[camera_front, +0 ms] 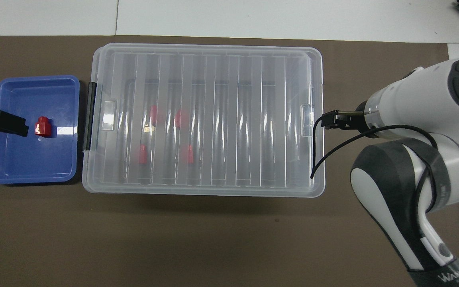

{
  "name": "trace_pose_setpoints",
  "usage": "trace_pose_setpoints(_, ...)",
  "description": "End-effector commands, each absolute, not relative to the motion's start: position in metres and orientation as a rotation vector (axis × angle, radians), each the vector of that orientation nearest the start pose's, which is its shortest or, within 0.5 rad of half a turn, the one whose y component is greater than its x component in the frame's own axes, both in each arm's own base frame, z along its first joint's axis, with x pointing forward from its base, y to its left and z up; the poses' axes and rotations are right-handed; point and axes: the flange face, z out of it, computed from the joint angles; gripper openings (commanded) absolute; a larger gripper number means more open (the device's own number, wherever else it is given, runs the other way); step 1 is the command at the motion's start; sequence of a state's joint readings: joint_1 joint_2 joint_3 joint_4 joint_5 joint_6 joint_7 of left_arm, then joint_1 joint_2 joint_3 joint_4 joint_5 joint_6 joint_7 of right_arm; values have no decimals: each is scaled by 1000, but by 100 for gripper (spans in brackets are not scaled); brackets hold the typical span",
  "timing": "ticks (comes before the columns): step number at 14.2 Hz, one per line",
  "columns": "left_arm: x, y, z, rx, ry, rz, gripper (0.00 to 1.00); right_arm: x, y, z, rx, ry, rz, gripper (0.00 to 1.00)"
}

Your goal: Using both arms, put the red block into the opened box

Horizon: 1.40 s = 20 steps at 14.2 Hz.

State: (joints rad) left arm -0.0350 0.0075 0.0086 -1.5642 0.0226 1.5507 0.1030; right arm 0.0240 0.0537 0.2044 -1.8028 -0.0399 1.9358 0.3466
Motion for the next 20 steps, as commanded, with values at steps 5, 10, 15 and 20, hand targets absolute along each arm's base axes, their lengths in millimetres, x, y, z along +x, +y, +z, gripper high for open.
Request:
trace_pose_setpoints(5, 547, -10, 624, -3103, 192, 47, 100, 594, 148, 475, -3137, 116, -152, 99)
trace_pose_setpoints(10, 547, -11, 624, -3103, 192, 45, 100, 595, 147, 465, -3148, 93, -135, 99)
trace_pose_setpoints(15, 547, -11, 624, -3103, 192, 45, 100, 596, 142, 464, -3157, 27, -121, 99)
trace_pose_setpoints(20, 547, -11, 624, -3103, 192, 45, 100, 600, 124, 462, -3172, -6, -119, 99)
